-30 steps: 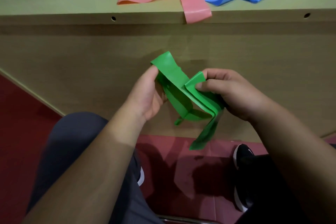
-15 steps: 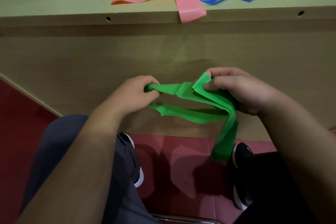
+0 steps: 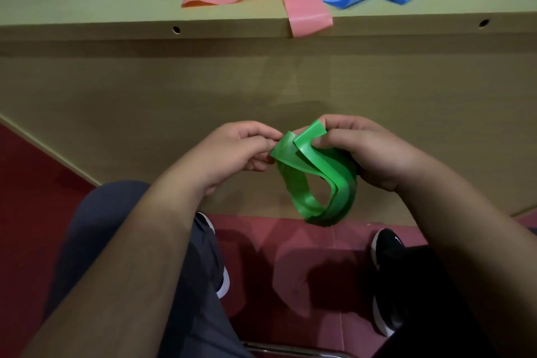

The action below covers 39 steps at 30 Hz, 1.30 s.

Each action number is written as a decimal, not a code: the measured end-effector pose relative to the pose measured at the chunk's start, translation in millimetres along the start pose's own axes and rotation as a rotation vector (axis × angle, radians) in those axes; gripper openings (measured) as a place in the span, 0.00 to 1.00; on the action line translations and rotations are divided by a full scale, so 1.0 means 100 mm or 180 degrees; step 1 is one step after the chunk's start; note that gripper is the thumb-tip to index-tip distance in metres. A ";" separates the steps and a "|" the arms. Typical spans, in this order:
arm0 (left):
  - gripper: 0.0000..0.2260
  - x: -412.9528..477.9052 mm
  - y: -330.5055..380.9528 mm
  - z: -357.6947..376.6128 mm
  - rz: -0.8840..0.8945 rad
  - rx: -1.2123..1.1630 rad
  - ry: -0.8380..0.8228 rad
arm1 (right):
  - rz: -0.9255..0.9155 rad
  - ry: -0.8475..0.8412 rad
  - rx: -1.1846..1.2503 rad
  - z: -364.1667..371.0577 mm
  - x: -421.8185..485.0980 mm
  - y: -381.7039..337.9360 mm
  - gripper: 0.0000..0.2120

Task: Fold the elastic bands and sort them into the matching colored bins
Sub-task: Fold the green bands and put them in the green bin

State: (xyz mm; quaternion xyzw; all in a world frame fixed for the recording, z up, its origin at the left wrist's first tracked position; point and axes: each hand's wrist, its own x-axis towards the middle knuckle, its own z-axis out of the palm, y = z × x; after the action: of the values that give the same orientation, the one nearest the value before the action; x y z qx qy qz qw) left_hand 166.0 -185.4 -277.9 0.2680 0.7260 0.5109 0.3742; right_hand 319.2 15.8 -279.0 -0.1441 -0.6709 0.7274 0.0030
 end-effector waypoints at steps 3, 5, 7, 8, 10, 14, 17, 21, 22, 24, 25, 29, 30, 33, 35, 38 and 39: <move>0.08 0.04 -0.02 0.03 -0.0016 -0.0114 0.0161 | 0.0039 0.0027 -0.0051 0.00 0.03 0.02 0.21; 0.05 0.08 -0.04 0.03 -0.0028 -0.0141 0.0288 | 0.0090 0.0029 -0.0140 0.01 0.04 0.03 0.22; 0.02 0.10 -0.05 0.02 -0.0045 -0.0205 0.0331 | 0.0126 0.0013 -0.0199 0.02 0.05 0.04 0.23; 0.03 0.11 -0.06 0.00 -0.0034 -0.0196 0.0361 | 0.0139 0.0006 -0.0218 0.02 0.05 0.05 0.23; 0.04 0.13 -0.06 -0.02 0.0001 -0.0220 0.0411 | 0.0135 -0.0026 -0.0224 0.03 0.05 0.05 0.22; 0.03 0.12 -0.06 -0.01 -0.0169 -0.0424 0.0390 | 0.0090 -0.0052 -0.0273 0.03 0.05 0.07 0.21; 0.03 0.11 -0.08 0.00 -0.0230 -0.0468 0.0310 | 0.0103 -0.0059 -0.0348 0.03 0.06 0.07 0.21; 0.06 0.10 -0.06 -0.02 -0.0191 -0.0467 0.0268 | 0.0102 -0.0058 -0.0360 0.04 0.05 0.06 0.20; 0.06 0.11 -0.07 -0.03 -0.0190 -0.0446 0.0274 | 0.0106 -0.0054 -0.0357 0.04 0.04 0.06 0.20; 0.06 0.11 -0.07 -0.06 -0.0180 -0.0380 0.0309 | 0.0142 -0.0068 -0.0381 0.04 0.04 0.07 0.20; 0.06 0.11 -0.07 -0.07 -0.0163 -0.0347 0.0333 | 0.0168 -0.0095 -0.0429 0.03 0.05 0.07 0.19; 0.07 0.12 -0.08 -0.09 0.0026 -0.0106 0.0484 | 0.0277 -0.0361 -0.0524 -0.04 0.04 0.10 0.16; 0.07 0.12 -0.08 -0.09 0.0056 -0.0057 0.0512 | 0.0270 -0.0423 -0.0573 -0.05 0.04 0.12 0.15; 0.07 0.12 -0.09 -0.07 0.0069 0.0061 0.0549 | 0.0105 -0.0340 -0.1097 -0.07 0.05 0.16 0.13; 0.07 0.13 -0.10 -0.06 0.0064 0.0138 0.0551 | 0.0017 -0.0304 -0.1267 -0.06 0.07 0.18 0.10; 0.08 0.13 -0.10 -0.04 0.0056 0.0245 0.0511 | -0.0126 -0.0349 -0.1249 0.00 0.09 0.21 0.04; 0.08 0.13 -0.10 -0.04 0.0057 0.0260 0.0494 | -0.0162 -0.0345 -0.1199 0.03 0.10 0.21 0.03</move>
State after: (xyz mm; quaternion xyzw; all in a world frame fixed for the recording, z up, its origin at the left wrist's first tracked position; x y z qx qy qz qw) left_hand 155.0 -180.4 -290.1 0.2491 0.7707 0.5035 0.3010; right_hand 313.4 12.1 -301.8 -0.0856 -0.7978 0.5953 -0.0418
